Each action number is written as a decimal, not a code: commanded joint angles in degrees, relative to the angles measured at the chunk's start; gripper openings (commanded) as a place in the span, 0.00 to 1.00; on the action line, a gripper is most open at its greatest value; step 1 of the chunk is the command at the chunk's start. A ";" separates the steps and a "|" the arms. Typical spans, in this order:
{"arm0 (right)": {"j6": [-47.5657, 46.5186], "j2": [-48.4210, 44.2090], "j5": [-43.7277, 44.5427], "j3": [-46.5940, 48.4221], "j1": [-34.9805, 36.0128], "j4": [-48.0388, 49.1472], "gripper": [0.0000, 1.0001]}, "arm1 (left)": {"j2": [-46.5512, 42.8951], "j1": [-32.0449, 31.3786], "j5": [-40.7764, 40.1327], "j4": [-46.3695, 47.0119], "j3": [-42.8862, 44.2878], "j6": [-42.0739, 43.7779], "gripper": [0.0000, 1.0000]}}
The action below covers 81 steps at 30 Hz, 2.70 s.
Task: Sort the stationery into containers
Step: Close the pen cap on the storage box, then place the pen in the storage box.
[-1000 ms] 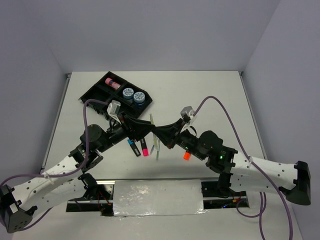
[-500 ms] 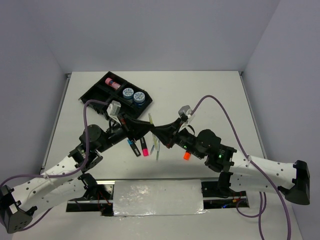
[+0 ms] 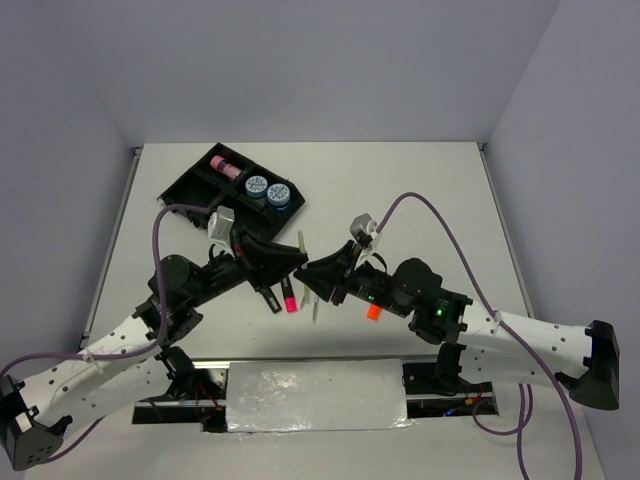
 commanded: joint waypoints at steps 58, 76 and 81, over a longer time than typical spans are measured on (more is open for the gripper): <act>-6.67 14.93 -10.96 45.81 -11.77 -11.84 0.00 | 5.95 -4.49 -0.97 -6.00 -4.68 -0.67 0.00; -2.98 8.43 -15.27 22.88 -10.36 -11.49 0.00 | 3.93 -4.41 -19.79 -23.15 9.03 3.20 0.03; -1.93 7.73 -13.70 19.89 -10.54 -10.34 0.54 | 4.27 -4.32 -30.84 -27.62 11.39 1.71 0.00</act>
